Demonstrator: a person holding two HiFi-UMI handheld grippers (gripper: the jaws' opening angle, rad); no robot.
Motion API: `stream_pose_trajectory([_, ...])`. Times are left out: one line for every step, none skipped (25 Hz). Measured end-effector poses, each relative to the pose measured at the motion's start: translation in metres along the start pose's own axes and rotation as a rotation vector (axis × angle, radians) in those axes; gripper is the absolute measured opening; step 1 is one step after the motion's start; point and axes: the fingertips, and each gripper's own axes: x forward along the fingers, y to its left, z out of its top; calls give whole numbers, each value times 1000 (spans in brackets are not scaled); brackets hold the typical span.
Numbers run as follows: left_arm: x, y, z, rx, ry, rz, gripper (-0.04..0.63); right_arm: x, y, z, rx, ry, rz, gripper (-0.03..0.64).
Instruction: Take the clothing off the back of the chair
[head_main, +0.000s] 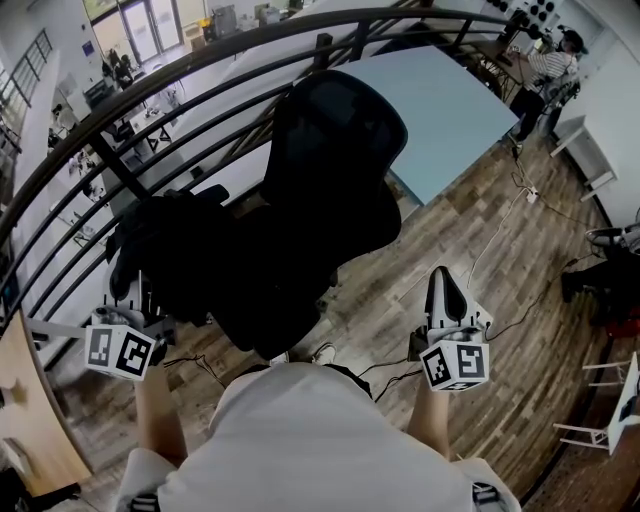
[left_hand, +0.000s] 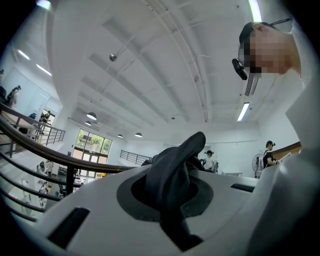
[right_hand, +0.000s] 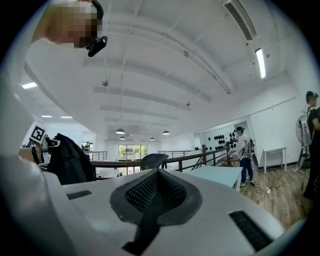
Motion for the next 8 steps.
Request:
stream_pose_trajectory([0,0,0,0,1,-2,46,-1,0,0,0,2,-1,18])
stream_pose_trajectory([0,0,0,-1,2,-3,46,-1,1,0,1,4,-1,18])
stream_pose_trajectory([-1,-1,0,-1,3,-4,46,-2,1,-1,1,7,-1,18])
stream_pose_trajectory([-1,0,-1,-2,4,-4,46,-2,1,-2,1,11,1,19])
stream_pose_trajectory([-2,0,-2,-3,5,-4,46,-2,2,-3,1,14,3,18])
stream_pose_trajectory([-2,0,-4,-4,7,-3,46,-3,2,-4,1,15,4,18])
stream_pose_trajectory([-3,1,-5,-5,9,-2,46,-3,2,-5,2,16,6,18])
stream_pose_trajectory([-3,1,-7,-6,11,-1,46,-3,2,-6,2,16,7,18])
